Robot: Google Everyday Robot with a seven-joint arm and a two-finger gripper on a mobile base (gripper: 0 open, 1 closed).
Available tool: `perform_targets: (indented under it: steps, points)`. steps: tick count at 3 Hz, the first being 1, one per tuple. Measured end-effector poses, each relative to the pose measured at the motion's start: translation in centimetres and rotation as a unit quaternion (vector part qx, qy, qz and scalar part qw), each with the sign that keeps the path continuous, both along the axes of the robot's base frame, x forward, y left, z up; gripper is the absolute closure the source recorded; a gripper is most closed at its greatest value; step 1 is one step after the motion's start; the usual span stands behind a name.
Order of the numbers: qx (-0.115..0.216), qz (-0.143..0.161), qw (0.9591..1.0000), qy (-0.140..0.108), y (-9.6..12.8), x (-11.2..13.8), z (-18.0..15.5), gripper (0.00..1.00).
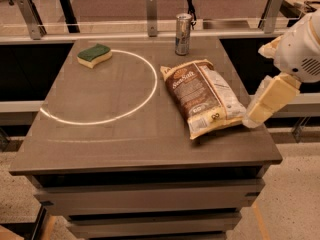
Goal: Pick brown chip bag
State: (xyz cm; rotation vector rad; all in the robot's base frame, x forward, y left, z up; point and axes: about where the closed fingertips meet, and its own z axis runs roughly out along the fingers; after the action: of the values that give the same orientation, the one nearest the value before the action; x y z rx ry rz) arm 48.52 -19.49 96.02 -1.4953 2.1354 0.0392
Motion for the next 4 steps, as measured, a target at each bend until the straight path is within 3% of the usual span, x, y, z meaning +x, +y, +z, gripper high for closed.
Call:
perform_targets:
  steps: [1,2,4]
  points:
    - [0.009,0.000,0.9999,0.010,0.8,0.3,-0.6,0.00]
    - [0.027,0.004,0.9995,0.016,3.5,1.2,-2.4,0.00]
    - [0.061,-0.016,0.9976,0.030,8.2,4.2,-7.8,0.00]
